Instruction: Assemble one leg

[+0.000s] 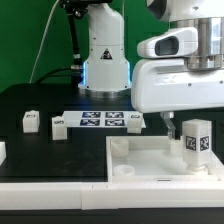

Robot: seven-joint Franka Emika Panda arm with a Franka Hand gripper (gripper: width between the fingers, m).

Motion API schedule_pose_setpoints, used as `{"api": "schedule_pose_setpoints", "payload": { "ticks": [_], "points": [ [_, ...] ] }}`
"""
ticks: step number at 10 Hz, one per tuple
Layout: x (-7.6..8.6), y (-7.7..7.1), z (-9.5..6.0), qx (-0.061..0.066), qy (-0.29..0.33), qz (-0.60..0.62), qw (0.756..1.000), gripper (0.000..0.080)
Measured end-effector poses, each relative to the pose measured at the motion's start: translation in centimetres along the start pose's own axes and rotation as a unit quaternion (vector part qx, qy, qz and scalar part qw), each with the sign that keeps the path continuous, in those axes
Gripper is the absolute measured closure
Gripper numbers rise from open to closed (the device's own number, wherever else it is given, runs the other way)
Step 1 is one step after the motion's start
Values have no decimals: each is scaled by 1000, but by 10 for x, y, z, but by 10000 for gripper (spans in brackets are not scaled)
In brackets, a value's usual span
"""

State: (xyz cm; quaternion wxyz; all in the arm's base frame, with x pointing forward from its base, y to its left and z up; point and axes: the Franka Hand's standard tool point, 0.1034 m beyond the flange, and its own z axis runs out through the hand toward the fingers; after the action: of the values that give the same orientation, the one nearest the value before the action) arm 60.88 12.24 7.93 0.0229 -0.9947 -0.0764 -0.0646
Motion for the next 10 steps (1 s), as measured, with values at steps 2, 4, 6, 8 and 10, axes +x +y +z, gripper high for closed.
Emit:
{"api": "schedule_pose_setpoints", "payload": {
  "ticks": [2, 4, 6, 8, 10],
  "points": [
    [0, 1, 0, -2, 0, -72, 997, 150],
    [0, 1, 0, -1, 0, -44, 999, 249],
    [0, 2, 0, 3, -1, 64, 998, 509],
    [1, 4, -1, 7, -1, 207, 978, 509],
    [-1, 6, 0, 5, -10, 314, 950, 509]
  ]
}}
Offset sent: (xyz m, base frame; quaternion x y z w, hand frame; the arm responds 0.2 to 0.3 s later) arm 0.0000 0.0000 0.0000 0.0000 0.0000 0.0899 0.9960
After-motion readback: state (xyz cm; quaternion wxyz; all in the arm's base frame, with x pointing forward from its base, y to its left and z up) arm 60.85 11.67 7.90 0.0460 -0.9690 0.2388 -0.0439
